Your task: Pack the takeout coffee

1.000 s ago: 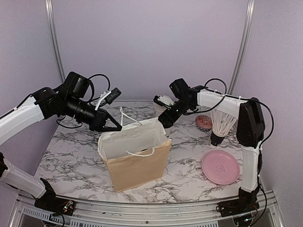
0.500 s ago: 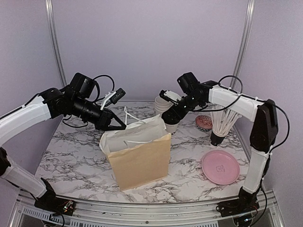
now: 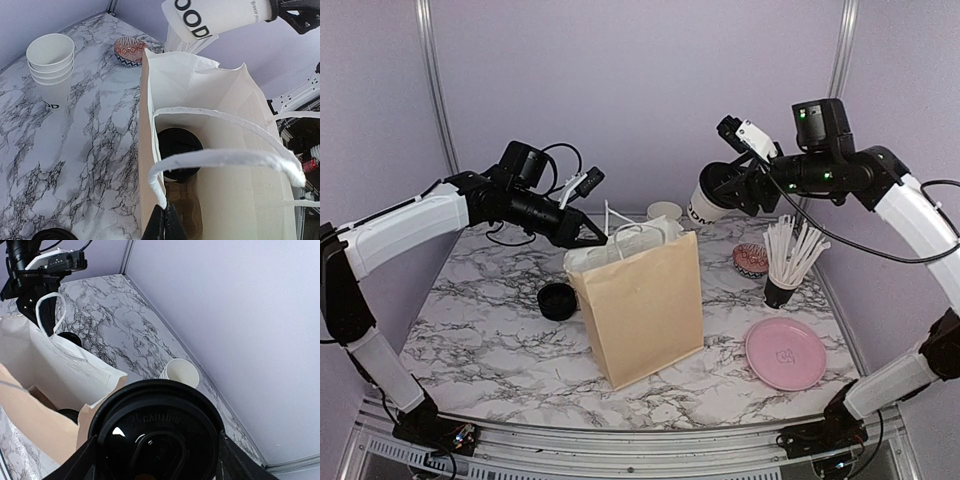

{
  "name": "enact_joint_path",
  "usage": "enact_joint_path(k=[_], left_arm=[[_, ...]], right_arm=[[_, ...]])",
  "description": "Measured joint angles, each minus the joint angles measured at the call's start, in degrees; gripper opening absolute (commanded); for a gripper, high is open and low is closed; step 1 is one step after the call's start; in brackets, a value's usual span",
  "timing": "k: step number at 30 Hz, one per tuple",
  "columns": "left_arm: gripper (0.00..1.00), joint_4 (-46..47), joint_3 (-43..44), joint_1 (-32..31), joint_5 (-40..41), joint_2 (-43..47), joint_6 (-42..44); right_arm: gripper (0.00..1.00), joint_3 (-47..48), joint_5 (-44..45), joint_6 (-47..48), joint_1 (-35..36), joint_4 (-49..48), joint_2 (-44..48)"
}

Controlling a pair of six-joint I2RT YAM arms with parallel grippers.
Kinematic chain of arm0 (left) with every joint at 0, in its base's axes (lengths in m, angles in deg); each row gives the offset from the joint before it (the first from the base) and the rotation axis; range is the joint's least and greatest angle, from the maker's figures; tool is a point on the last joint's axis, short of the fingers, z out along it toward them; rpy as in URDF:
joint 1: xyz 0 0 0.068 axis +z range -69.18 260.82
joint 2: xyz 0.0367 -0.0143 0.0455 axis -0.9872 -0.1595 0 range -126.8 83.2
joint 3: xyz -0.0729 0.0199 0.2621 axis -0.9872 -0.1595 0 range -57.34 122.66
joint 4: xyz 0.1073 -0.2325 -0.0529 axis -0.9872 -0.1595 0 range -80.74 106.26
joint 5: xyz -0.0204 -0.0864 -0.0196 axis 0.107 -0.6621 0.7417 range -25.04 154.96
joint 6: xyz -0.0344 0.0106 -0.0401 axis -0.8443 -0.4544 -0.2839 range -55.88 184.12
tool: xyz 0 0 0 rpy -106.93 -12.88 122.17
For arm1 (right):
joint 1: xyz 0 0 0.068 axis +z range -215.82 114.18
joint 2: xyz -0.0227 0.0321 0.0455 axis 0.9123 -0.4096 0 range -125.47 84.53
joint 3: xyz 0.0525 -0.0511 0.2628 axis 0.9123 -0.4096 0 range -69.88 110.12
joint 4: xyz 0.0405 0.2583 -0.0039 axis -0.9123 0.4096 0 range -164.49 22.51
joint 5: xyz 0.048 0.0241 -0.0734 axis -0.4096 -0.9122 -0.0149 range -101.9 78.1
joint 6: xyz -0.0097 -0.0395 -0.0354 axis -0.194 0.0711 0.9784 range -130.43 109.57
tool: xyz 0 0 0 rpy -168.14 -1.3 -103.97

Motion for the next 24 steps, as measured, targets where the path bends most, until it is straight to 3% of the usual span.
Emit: enact_joint_path(k=[18,20,24], left_arm=[[0.01,-2.8,9.5,1.2,0.7,-6.3,1.8],[0.05,-2.8,9.8,1.2,1.0,-6.7,1.8],[0.33,-2.8,10.7,1.2,2.3,-8.1,1.4]], right_arm=[[0.64,-10.4,-7.5,14.6,0.0,12.5,10.8],[0.64,-12.8,-9.9,16.8,0.0,14.6,12.2],[0.65,-18.1,-14.6,20.0,0.7,18.9,13.5]])
